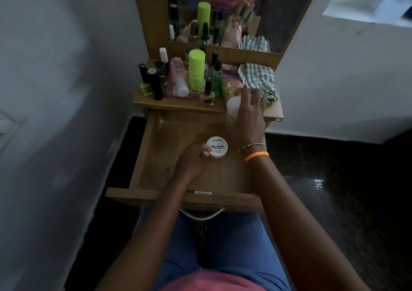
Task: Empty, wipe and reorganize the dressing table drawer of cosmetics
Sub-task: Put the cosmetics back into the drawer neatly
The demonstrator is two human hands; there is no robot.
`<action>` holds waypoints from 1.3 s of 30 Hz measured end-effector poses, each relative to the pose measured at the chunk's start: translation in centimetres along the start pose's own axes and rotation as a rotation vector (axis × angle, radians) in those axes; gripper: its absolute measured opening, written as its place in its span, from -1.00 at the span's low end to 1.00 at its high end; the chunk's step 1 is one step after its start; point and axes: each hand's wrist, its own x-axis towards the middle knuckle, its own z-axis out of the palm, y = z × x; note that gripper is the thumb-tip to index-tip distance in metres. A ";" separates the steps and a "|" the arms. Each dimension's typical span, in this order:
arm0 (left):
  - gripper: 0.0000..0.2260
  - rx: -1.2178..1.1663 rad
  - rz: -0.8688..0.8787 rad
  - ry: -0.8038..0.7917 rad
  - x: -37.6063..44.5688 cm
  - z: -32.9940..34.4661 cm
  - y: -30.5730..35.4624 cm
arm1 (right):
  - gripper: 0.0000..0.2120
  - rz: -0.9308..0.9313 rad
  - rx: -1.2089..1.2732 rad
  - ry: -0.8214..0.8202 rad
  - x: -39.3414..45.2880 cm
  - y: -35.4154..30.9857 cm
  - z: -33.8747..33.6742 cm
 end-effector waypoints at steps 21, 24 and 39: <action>-0.83 0.072 0.034 0.032 0.2 0.6 0.0 | -0.50 0.224 0.366 0.232 -0.4 -0.8 -5.7; -0.83 0.072 0.026 0.027 0.1 0.7 0.1 | -0.55 0.215 0.381 0.283 -1.1 -0.8 -6.9; -0.44 -0.673 -0.053 -0.129 -0.1 -0.9 1.7 | -0.72 0.168 0.671 0.251 -10.3 0.9 -9.4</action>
